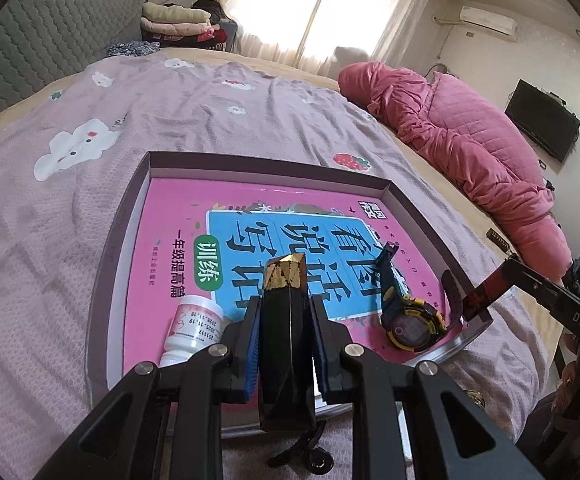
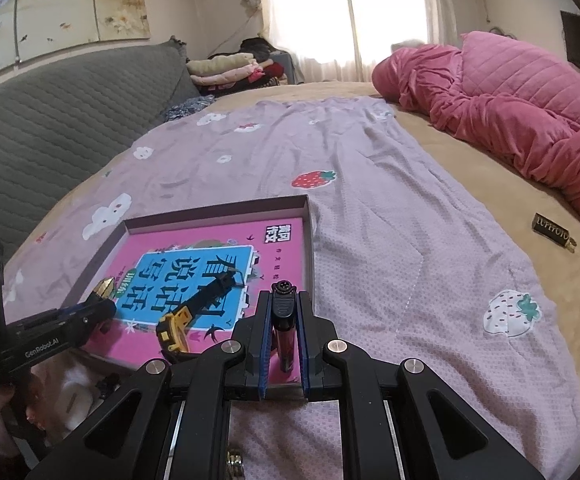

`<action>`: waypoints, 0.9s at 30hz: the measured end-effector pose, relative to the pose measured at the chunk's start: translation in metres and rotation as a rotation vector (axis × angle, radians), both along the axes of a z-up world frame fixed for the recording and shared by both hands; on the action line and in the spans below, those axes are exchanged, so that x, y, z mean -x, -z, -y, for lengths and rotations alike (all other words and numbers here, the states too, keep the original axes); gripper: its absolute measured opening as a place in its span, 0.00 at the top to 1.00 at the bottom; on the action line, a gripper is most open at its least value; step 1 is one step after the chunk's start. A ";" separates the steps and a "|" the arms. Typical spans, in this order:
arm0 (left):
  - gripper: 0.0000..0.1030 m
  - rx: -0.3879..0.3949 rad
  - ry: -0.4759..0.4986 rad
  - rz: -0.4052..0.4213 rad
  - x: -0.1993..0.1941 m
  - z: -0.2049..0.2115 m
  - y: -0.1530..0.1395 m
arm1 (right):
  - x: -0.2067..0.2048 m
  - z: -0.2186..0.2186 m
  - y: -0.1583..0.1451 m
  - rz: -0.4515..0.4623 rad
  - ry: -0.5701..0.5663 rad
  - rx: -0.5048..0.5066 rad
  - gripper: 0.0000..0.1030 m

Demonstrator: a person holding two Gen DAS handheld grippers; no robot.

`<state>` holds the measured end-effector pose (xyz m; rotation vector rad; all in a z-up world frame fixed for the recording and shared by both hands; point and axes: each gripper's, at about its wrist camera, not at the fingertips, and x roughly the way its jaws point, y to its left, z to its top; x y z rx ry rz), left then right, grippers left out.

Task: Organize rigid objects
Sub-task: 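Carry the black object with the left tool while the right tool carries the lighter over the grey box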

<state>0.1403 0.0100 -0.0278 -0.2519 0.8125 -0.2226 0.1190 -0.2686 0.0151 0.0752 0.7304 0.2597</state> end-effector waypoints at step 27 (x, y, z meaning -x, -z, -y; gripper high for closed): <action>0.78 -0.075 0.013 -0.047 -0.009 0.013 0.016 | 0.002 -0.032 0.008 0.008 -0.074 0.082 0.87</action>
